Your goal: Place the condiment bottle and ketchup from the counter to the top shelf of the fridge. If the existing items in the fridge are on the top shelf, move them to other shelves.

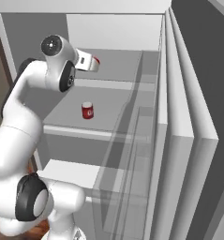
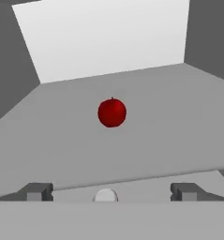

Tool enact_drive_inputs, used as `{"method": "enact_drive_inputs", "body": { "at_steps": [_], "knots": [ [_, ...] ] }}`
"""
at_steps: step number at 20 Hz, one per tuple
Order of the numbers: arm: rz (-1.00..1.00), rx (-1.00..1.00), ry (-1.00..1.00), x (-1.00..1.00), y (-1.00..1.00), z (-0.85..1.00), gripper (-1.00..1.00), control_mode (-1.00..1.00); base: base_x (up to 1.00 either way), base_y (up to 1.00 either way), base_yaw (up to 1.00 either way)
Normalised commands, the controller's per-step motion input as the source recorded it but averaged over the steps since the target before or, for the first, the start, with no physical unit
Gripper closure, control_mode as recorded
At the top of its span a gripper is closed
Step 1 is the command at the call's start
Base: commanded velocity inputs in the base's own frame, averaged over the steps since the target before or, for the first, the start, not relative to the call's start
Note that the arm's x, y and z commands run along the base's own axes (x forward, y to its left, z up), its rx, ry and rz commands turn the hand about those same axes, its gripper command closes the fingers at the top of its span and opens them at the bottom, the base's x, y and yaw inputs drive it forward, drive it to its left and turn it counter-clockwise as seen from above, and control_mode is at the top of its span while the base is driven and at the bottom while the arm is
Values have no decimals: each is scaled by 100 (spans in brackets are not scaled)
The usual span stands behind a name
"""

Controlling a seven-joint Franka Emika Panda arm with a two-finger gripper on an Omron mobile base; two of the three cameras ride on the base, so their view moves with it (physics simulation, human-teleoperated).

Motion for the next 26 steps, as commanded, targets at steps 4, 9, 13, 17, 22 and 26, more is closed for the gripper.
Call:
{"method": "enact_drive_inputs", "body": {
  "at_steps": [4, 9, 13, 17, 22, 26],
  "knots": [
    [0, -14, 5, 51, 9, -19, -100, -100, 0, 0, 0],
    [0, -9, 0, 47, 2, -25, -100, -100, 0, 0, 0],
    [0, 0, 0, 45, 0, -25, -100, -100, 0, 0, 0],
    [0, 4, 0, 44, 0, -23, -100, -100, 0, 0, 0],
    [0, 3, 0, 41, 0, -10, -100, -100, 0, 0, 0],
    [0, 0, 0, 43, 0, -3, -100, -100, 0, 0, 0]
  ]
}}
